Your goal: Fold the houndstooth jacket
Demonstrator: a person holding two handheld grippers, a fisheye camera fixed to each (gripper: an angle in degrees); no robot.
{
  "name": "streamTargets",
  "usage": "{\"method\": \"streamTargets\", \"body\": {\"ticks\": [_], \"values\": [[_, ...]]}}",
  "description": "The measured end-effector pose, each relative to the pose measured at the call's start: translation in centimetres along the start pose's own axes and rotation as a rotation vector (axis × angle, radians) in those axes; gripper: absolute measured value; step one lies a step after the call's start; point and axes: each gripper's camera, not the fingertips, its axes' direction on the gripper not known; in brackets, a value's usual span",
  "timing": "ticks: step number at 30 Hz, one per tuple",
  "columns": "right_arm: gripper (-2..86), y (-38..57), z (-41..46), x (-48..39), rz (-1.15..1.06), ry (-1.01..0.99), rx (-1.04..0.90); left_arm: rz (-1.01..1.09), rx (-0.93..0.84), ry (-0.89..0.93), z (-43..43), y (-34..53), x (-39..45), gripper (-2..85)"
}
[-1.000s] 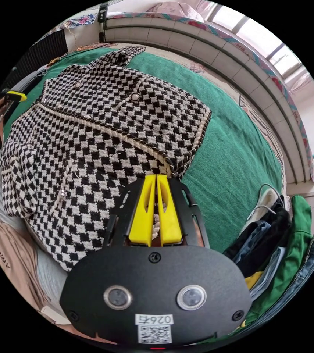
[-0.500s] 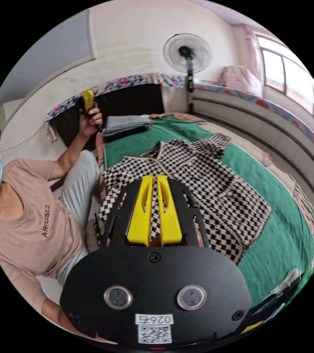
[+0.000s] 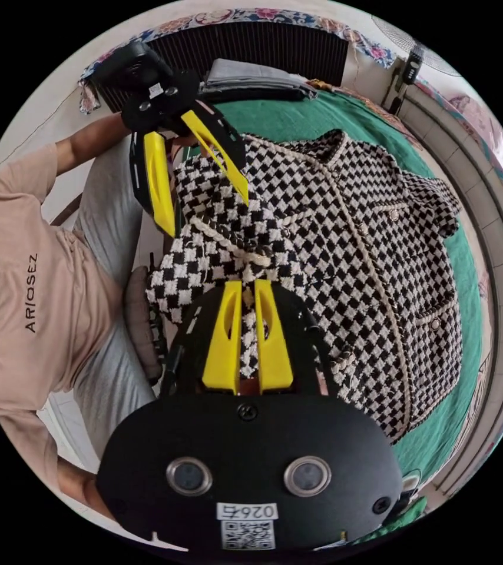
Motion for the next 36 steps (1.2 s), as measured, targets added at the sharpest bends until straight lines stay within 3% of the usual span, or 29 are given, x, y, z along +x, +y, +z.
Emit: {"method": "streamTargets", "body": {"ticks": [5, 9, 12, 18, 20, 22, 25, 29, 32, 36], "values": [[-1.1, 2.2, -2.4, 0.6, -0.03, -0.02, 0.053, 0.066, -0.055, -0.052, 1.3, -3.5, 1.1, 21.0], [-1.2, 7.1, -8.9, 2.8, 0.076, -0.065, 0.41, 0.087, -0.014, -0.101, 1.2, -6.4, 1.2, 22.7], [-1.2, 11.7, -12.7, 4.8, 0.224, -0.045, 0.67, 0.067, -0.019, -0.145, 1.3, -8.3, -0.2, 16.2], [-1.2, 18.0, -14.8, 8.7, 0.502, 0.012, 0.962, -0.018, -0.026, -0.109, 2.6, -9.9, -5.3, 16.6], [-1.2, 17.9, -14.4, 10.1, 0.558, 0.052, 0.955, -0.075, -0.025, -0.079, 3.4, -9.8, -7.6, 6.0], [-1.2, 17.0, -13.7, 11.9, 0.59, 0.075, 0.907, -0.144, -0.084, -0.1, 4.7, -9.5, -10.2, 2.5], [-1.2, 15.1, -11.5, 15.5, 0.639, 0.094, 0.823, -0.252, -0.188, -0.092, 7.3, -8.5, -15.3, 2.5], [-1.0, 14.2, -5.9, 21.3, 0.845, 0.089, 0.717, -0.498, -0.239, 0.193, 11.0, -5.8, -23.4, 4.2], [0.0, 15.4, -0.6, 24.7, 1.027, 0.083, 0.606, -0.647, -0.205, 0.423, 13.2, -2.8, -28.1, 4.8], [1.3, 16.3, 1.1, 26.4, 1.034, 0.105, 0.529, -0.743, -0.069, 0.497, 12.3, 1.8, -30.9, 3.3]]}}
